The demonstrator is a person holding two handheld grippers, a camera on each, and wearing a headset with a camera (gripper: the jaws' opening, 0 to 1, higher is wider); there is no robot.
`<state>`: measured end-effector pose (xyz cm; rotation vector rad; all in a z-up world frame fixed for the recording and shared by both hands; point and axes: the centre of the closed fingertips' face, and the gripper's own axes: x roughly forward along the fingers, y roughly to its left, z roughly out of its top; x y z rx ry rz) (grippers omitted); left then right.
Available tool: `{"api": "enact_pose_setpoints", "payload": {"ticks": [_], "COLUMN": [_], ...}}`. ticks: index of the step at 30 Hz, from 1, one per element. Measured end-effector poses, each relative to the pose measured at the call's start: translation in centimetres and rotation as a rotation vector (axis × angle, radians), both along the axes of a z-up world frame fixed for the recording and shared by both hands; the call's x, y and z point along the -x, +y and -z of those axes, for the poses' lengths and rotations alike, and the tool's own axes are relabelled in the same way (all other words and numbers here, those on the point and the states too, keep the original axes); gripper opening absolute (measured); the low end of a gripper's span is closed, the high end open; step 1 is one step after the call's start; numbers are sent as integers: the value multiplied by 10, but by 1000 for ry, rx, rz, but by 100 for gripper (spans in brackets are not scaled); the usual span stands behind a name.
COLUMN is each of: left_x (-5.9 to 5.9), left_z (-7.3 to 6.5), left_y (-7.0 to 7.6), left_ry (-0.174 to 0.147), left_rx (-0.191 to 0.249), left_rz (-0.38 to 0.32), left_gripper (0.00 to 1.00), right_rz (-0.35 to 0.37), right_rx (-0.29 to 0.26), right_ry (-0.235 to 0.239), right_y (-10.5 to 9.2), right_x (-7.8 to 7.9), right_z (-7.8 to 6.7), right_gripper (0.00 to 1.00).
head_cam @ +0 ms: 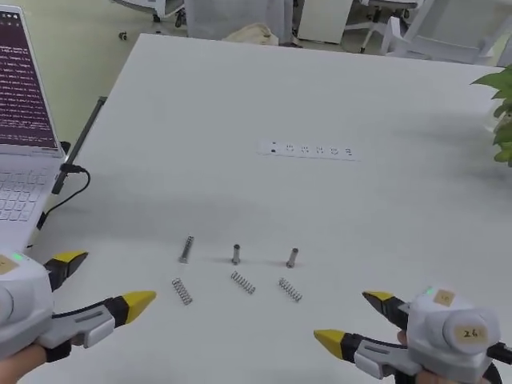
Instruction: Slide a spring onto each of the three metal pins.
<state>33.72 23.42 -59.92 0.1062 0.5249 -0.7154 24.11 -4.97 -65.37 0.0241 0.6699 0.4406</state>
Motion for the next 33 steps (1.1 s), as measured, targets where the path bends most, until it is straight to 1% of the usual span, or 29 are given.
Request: {"api": "enact_pose_setpoints", "payload": {"ticks": [4, 8, 10, 12, 20, 22, 25, 28, 33], "left_x": [-5, -10, -13, -17, -34, -39, -46, -51, -57], "left_z": [1, 0, 1, 1, -2, -2, -1, -3, 2], "left_y": [0, -1, -5, -6, -13, -16, -17, -21, -28], "left_ry": [-1, -4, 2, -4, -13, -12, -12, -12, -8], "left_rx": [-11, -9, -16, -29, -26, -15, -17, -3, -15], "left_rz": [13, 18, 43, 56, 73, 76, 72, 72, 93], "left_gripper": [69, 67, 67, 67, 66, 65, 64, 64, 63], "right_rz": [7, 18, 24, 26, 32, 33, 36, 39, 48], "right_rx": [2, 1, -2, -1, -2, -2, -2, 1, 2], "right_ry": [3, 3, 3, 5, 8, 10, 18, 17, 21], "right_y": [-3, -6, -6, -6, -5, -5, -5, -6, -10], "right_x": [2, 3, 4, 5, 7, 8, 9, 10, 10], "right_z": [0, -1, -1, -1, -2, -1, -1, -1, -1], "right_gripper": [66, 66, 66, 66, 66, 66, 66, 66, 66]}}
